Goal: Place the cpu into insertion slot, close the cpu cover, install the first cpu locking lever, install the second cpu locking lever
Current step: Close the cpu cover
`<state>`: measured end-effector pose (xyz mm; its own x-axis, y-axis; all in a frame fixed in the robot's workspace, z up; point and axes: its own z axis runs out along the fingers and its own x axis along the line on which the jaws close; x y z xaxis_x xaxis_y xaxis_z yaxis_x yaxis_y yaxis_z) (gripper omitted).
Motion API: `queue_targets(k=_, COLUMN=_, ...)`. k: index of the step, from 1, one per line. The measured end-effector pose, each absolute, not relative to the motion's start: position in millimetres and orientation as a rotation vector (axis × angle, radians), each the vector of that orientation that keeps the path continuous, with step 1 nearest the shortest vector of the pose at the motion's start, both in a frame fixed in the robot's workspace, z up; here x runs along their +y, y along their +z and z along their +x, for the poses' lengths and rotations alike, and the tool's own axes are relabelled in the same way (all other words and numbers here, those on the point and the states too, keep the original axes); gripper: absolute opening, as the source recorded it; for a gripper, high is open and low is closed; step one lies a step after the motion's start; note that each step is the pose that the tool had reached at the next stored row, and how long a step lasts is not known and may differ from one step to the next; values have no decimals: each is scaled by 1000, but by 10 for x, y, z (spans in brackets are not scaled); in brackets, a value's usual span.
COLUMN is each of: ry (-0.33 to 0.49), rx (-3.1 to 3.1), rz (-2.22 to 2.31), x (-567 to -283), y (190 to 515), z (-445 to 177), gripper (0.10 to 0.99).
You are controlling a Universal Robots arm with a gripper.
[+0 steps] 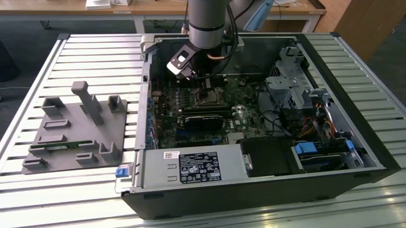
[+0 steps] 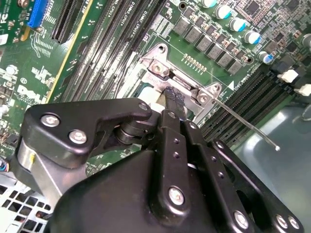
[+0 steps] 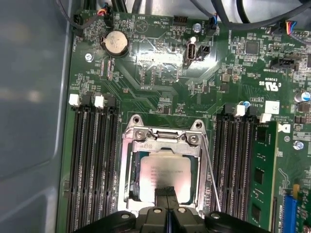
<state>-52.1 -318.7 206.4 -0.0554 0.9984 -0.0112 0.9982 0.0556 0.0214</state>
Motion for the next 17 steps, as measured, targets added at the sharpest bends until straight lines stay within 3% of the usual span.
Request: queue_targets(k=17, ry=12, rx=2266, rz=2143, x=-3187, y=2068, z=-387, gripper=118)
